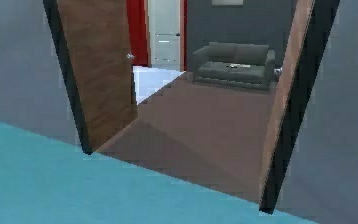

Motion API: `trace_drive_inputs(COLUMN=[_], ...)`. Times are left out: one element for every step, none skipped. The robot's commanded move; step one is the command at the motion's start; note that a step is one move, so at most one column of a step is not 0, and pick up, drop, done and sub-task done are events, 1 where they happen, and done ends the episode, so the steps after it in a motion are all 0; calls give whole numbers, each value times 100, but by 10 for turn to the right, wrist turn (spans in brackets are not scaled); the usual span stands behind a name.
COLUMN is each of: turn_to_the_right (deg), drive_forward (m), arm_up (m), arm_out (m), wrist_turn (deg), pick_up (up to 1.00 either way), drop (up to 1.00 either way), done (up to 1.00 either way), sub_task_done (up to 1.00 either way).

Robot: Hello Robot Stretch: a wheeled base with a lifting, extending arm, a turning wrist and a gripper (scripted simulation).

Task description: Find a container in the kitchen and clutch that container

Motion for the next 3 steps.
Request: trace_drive_inputs(turn_to_the_right=[0, -30, 0], drive_forward=[100, 0, 5], arm_up=[0, 0, 0], arm_out=[0, 0, 0], wrist_turn=[0, 0, 0], pick_up=[0, 0, 0], drop=[0, 0, 0], done=[0, 0, 0], sub_task_done=[0, 0, 0])
